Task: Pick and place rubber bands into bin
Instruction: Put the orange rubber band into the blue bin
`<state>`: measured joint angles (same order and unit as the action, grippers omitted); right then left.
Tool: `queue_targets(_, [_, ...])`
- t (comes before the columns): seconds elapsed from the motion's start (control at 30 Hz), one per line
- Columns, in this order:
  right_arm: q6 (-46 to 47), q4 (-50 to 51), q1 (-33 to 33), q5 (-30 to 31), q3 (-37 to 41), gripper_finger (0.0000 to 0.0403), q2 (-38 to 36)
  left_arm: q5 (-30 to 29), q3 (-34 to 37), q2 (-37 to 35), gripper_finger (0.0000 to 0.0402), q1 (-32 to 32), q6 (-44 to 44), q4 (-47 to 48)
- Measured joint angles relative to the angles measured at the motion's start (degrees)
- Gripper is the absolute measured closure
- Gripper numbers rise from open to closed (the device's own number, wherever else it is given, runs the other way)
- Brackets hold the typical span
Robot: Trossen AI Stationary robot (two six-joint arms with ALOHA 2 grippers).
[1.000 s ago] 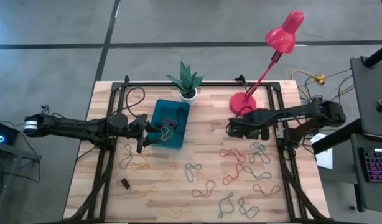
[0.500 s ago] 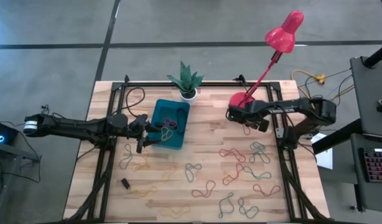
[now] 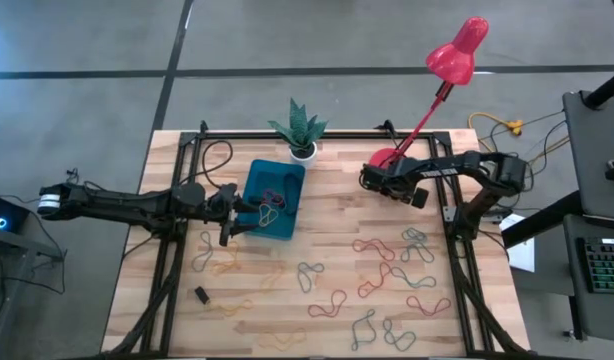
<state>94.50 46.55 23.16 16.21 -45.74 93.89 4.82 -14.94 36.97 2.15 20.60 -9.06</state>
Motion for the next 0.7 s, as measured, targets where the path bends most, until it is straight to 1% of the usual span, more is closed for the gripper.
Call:
queue_targets(0.13, [-0.5,-1.2,0.3,1.9,0.2,0.0266,0.0,0.0,0.0,0.0,0.0162,0.0,0.0,0.0])
queue_targets(0.23, [-0.5,-3.6,0.4,3.1,0.4,0.0281,0.1,-0.2,0.0,0.0,0.0162,0.0,0.0,0.0])
queue_targets(0.37, [-0.7,-7.2,0.7,4.1,0.9,0.0313,0.1,-0.2,0.0,0.1,0.0162,0.0,0.0,0.0])
queue_targets(0.6, [-0.8,-9.0,0.7,4.8,1.8,0.0379,-0.1,-0.2,0.0,0.1,0.0162,0.0,0.0,0.0])
queue_targets(0.7, [-2.7,-9.8,0.7,4.9,1.9,0.0392,-0.1,-0.2,0.0,0.1,0.0162,0.0,0.0,0.0])
